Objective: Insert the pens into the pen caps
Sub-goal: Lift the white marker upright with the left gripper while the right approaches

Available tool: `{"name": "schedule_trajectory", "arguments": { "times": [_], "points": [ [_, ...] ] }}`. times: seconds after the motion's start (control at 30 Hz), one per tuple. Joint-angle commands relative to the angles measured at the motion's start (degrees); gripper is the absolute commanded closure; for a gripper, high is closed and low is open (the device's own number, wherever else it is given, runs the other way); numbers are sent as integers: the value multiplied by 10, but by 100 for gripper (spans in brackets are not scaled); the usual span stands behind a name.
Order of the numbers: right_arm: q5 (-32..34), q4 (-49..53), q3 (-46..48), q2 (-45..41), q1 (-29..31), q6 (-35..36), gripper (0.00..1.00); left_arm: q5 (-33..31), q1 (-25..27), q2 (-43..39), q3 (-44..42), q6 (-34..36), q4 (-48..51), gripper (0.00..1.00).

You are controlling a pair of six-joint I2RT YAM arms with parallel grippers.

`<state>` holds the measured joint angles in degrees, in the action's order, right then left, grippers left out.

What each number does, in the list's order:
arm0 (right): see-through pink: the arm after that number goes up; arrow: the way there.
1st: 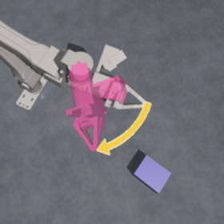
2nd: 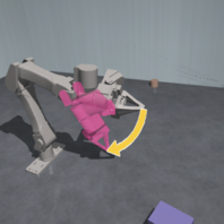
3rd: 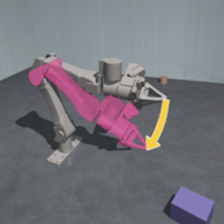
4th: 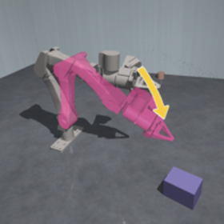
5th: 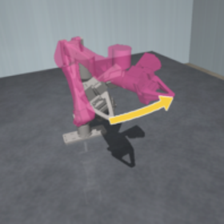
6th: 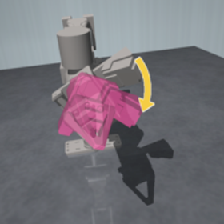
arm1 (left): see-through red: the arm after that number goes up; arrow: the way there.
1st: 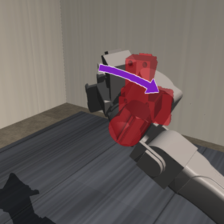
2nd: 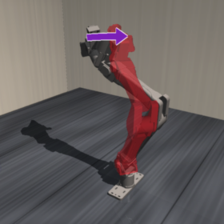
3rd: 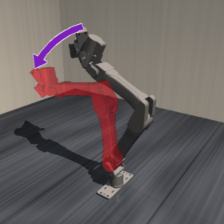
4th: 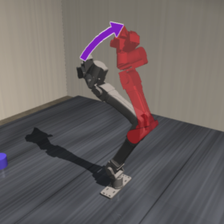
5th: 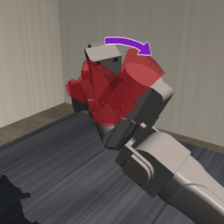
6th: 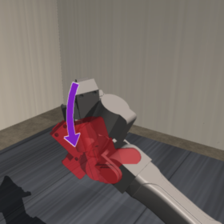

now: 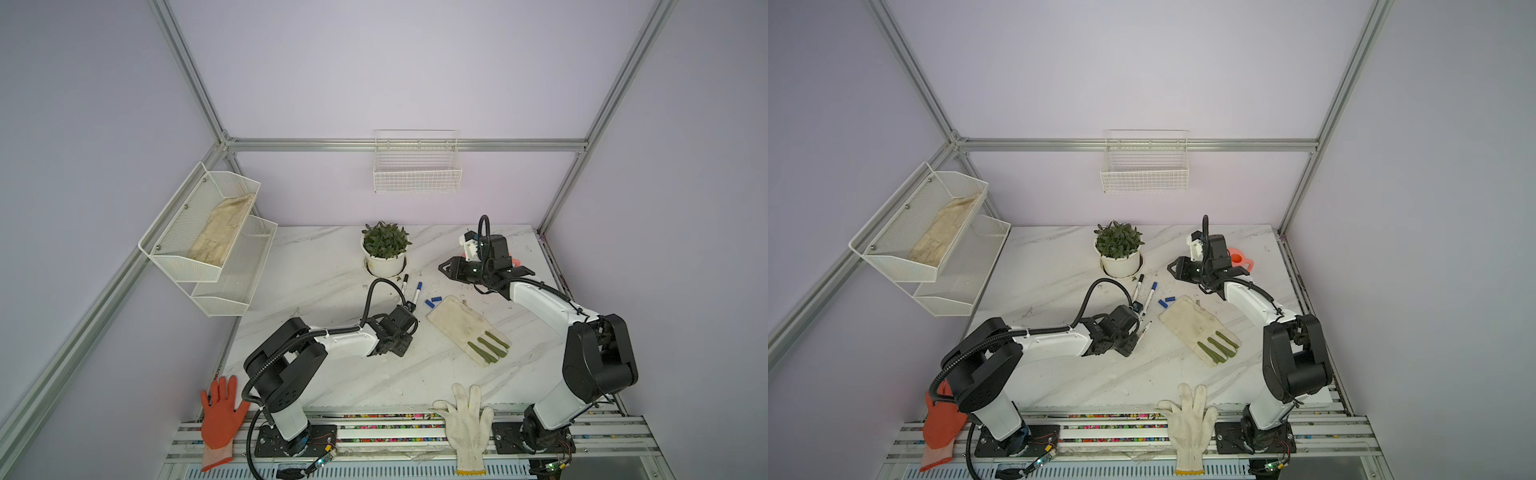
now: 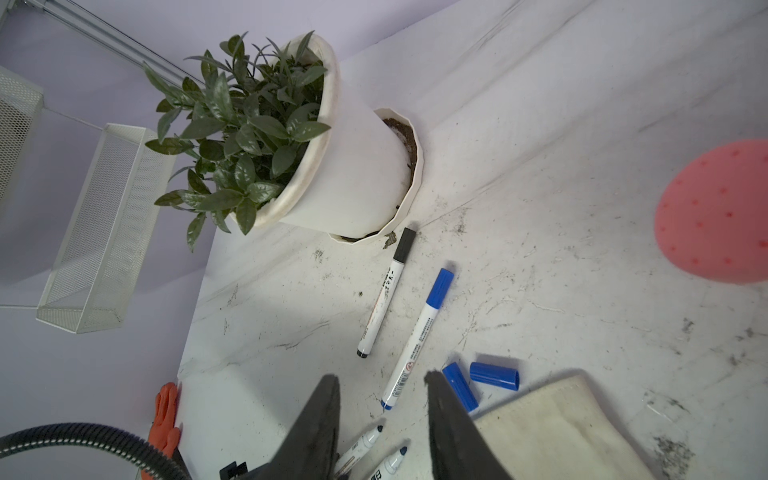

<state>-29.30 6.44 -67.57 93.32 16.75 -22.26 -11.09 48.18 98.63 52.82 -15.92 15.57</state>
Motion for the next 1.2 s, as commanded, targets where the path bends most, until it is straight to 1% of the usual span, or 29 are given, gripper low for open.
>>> {"name": "schedule_trajectory", "arguments": {
  "times": [0.0, 0.13, 0.2, 0.27, 0.3, 0.4, 0.6, 0.8, 0.9, 1.07, 1.17],
  "points": [
    [10, 10, 1, -16, -3, -5, 63, 9, 1, 22, 23, -8, 33, 92],
    [11, 16, 0, -21, -3, -4, 63, -1, -9, -3, 36, 2, 12, 100],
    [12, 23, -4, -23, -2, 7, 63, 2, -19, -28, 40, 3, -16, 100],
    [-7, 21, -6, -26, -2, 15, 63, 10, -32, -61, 37, -8, -62, 100],
    [-22, 14, -4, -27, -2, 13, 63, 5, -38, -76, 37, -31, -84, 100],
    [-63, -14, 0, -34, 4, 5, 62, 47, -59, -102, 38, -44, -158, 100],
    [-123, -33, -10, -30, 39, 12, 58, 52, -64, -105, 52, -53, -245, 100],
    [-127, -27, -29, -13, 56, 14, 55, 66, -64, -104, 61, -57, -295, 100],
    [-127, -14, -38, 5, 60, 19, 55, 71, -64, -102, 61, -55, -319, 100],
    [-131, -32, -40, 13, 68, 11, 56, 94, -64, -97, 64, -56, -336, 100],
    [-130, -25, -48, 23, 73, 15, 57, 97, -64, -96, 60, -63, -347, 100]
  ]
}}
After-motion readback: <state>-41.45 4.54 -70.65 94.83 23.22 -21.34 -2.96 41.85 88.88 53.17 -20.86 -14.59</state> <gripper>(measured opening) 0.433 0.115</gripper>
